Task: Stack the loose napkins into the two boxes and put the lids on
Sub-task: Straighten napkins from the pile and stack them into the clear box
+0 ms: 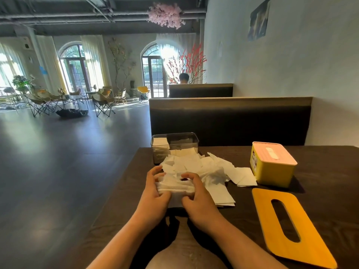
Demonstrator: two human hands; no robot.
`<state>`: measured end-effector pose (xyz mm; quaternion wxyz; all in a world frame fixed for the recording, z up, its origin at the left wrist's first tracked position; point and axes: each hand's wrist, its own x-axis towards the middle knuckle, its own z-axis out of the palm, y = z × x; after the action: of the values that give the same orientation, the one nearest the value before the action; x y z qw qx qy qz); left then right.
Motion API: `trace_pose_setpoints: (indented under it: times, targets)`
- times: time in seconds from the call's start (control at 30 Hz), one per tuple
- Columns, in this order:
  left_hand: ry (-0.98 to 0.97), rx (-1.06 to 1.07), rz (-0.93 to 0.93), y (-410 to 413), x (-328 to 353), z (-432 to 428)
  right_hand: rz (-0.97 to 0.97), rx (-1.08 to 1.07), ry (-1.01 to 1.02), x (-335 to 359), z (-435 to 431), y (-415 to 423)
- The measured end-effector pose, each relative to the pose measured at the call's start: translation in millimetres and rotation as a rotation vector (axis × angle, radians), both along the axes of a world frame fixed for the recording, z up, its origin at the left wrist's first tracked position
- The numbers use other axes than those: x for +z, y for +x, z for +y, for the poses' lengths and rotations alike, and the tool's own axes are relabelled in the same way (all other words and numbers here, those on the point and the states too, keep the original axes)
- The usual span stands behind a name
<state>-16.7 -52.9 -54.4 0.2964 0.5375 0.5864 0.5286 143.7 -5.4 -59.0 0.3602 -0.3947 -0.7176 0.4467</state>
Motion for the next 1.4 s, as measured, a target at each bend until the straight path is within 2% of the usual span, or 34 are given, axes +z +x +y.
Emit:
trace_pose_setpoints:
  times: [0.17, 0.4, 0.5, 0.57, 0.73, 0.77, 0.9, 0.97, 1.07, 1.17, 1.23, 1.4]
  targets:
    - [-0.039, -0.02, -0.115, -4.1, -9.6, 7.2, -0.136, 0.086, -0.009, -4.7, 1.7, 1.2]
    - [0.014, -0.065, -0.126, -2.8, -12.2, 3.1, 0.016, 0.011, 0.029, -5.5, 5.3, -4.0]
    - [-0.031, -0.02, -0.053, -6.9, -10.2, 4.4, -0.131, 0.085, 0.031, -5.9, 4.1, -1.5]
    - [-0.064, -0.036, -0.048, -8.0, -8.7, 4.3, -0.163, 0.092, 0.017, -6.5, 3.5, -1.4]
    - [-0.005, -0.088, -0.23, -9.8, -8.4, 2.2, -0.02, 0.0, 0.039, -5.0, 3.1, -0.4]
    - [-0.014, -0.099, -0.199, -9.9, -8.3, 2.1, -0.023, 0.012, 0.031, -5.0, 3.8, 0.7]
    - [-0.127, -0.137, 0.131, -9.0, -5.1, -1.0, -0.12, 0.068, -0.021, -6.0, 4.6, -0.1]
    - [-0.117, -0.129, 0.121, -11.3, -4.0, -2.9, -0.11, 0.035, 0.01, -5.9, 3.6, -0.8]
    - [-0.107, -0.158, 0.005, -16.8, -4.1, -6.3, -0.072, -0.031, 0.015, -7.1, 7.1, 2.6]
    - [-0.127, -0.161, 0.095, -15.3, -3.1, -8.2, -0.117, 0.019, -0.049, -5.5, 10.9, 7.2]
    - [-0.138, -0.131, 0.089, -13.9, -1.2, -8.1, -0.098, 0.03, -0.106, -2.5, 12.8, 9.6]
    - [-0.136, -0.089, 0.073, -9.2, 1.4, -9.7, -0.032, -0.028, -0.058, -0.7, 9.0, 10.2]
